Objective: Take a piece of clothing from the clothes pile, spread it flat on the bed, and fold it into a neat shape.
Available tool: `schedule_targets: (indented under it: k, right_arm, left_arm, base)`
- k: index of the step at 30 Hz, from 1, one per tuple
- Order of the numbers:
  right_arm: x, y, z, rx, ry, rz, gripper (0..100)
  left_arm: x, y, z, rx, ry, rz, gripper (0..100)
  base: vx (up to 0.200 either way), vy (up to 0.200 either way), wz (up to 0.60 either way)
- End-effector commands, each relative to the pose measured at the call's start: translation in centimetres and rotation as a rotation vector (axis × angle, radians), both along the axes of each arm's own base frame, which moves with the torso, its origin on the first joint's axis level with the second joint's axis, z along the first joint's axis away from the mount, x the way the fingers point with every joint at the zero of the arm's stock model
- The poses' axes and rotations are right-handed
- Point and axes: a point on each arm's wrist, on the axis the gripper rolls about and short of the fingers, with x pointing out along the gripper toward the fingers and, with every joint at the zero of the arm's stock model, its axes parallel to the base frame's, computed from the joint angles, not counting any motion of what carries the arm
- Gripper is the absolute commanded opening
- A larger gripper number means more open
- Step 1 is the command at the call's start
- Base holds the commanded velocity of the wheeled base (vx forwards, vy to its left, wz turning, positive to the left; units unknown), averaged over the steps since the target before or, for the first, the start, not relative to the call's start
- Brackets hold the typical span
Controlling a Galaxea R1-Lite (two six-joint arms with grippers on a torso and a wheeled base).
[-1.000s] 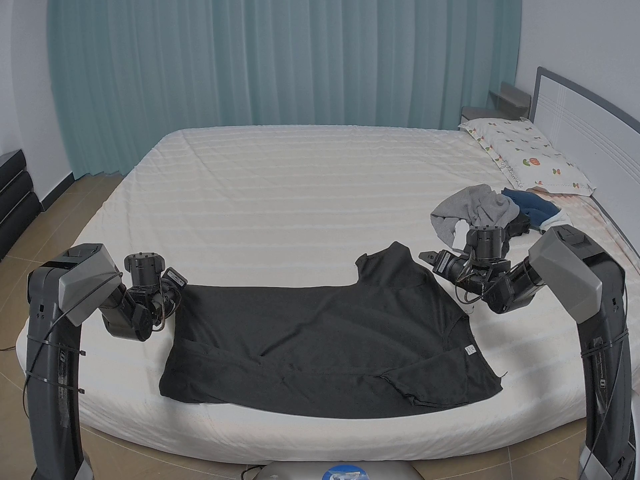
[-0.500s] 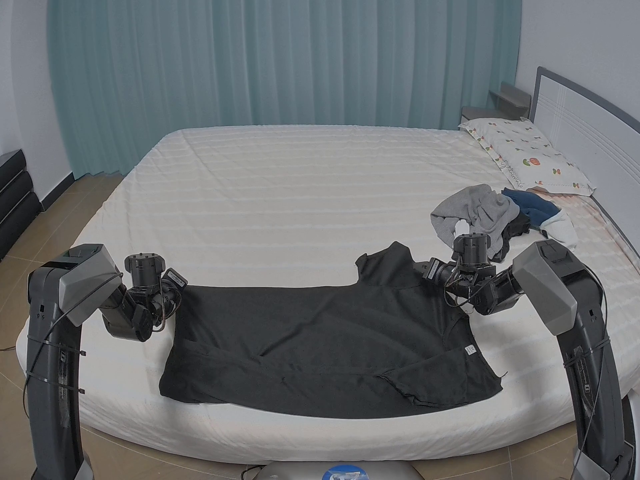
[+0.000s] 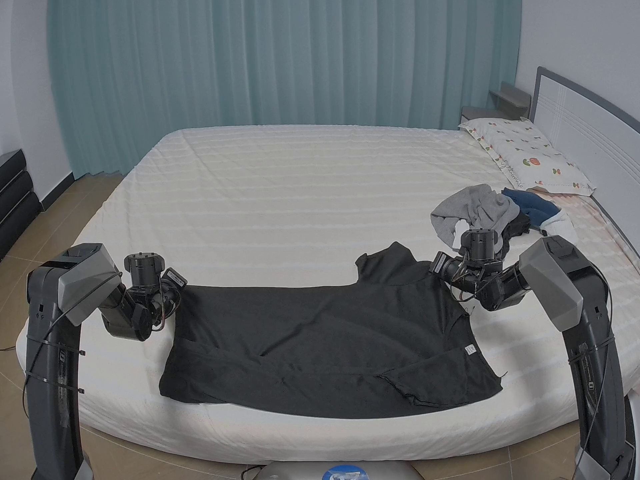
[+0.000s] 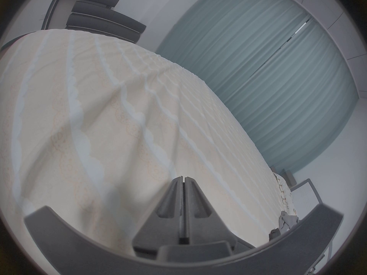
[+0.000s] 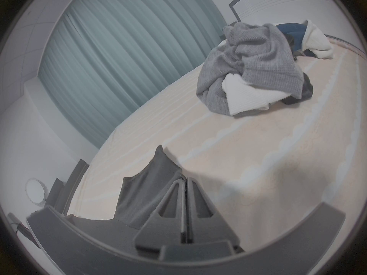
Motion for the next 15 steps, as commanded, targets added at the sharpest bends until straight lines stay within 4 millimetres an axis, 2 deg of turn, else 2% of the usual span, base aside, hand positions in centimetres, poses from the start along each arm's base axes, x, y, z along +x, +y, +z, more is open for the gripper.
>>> schedule_targets:
  k: [1, 5, 15]
  right_arm:
    - [-0.2, -0.8, 2.1, 0.020, -0.030, -0.019, 0]
    - [-1.6, -1.1, 2.4, 0.059, -0.035, 0.034, 0]
    - [-2.5, -1.8, 3.7, 0.098, -0.118, 0.016, 0]
  left_arm:
    - [0.1, 0.1, 0.6, 0.001, -0.015, 0.003, 0]
    - [0.1, 0.1, 1.7, 0.005, -0.035, 0.003, 0]
    - [-0.2, 0.2, 2.0, 0.007, -0.035, 0.002, 0]
  base:
    - [0.000, 0.000, 0.00]
    - [0.000, 0.000, 0.00]
    - [0.000, 0.000, 0.00]
